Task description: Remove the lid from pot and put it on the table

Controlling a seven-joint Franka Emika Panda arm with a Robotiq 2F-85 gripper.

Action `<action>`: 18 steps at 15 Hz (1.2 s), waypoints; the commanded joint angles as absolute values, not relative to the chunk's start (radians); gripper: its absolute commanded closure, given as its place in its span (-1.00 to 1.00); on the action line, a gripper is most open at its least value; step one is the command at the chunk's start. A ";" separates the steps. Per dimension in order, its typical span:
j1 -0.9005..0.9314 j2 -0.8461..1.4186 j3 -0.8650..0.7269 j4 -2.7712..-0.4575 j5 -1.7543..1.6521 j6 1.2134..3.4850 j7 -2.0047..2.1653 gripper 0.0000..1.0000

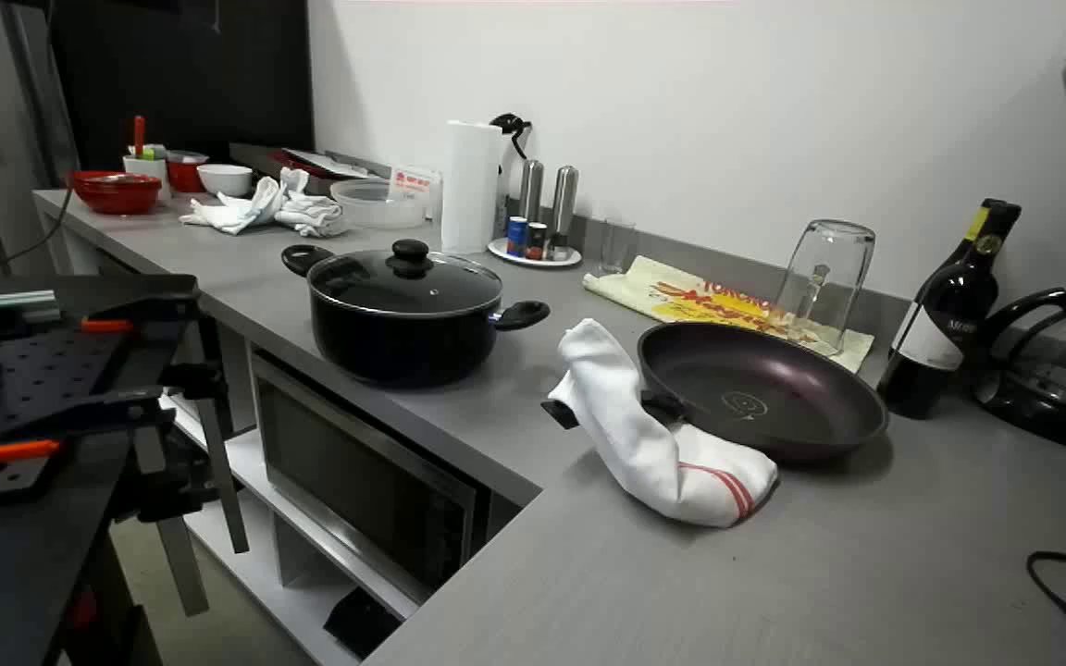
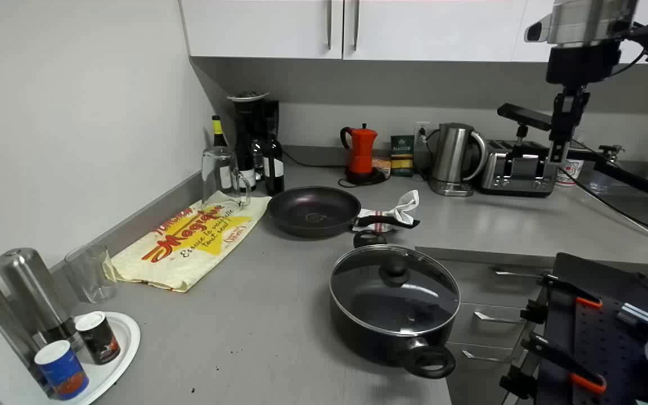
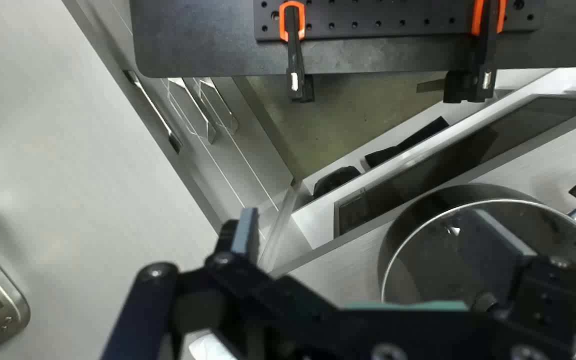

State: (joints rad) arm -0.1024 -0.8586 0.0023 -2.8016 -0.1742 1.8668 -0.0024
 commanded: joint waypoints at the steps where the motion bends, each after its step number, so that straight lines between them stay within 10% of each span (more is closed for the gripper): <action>1: -0.091 -0.857 -0.007 -2.800 -0.181 1.863 0.005 -1.00; 18: -0.024 -0.591 -0.040 -2.726 -0.155 2.140 -0.102 -1.00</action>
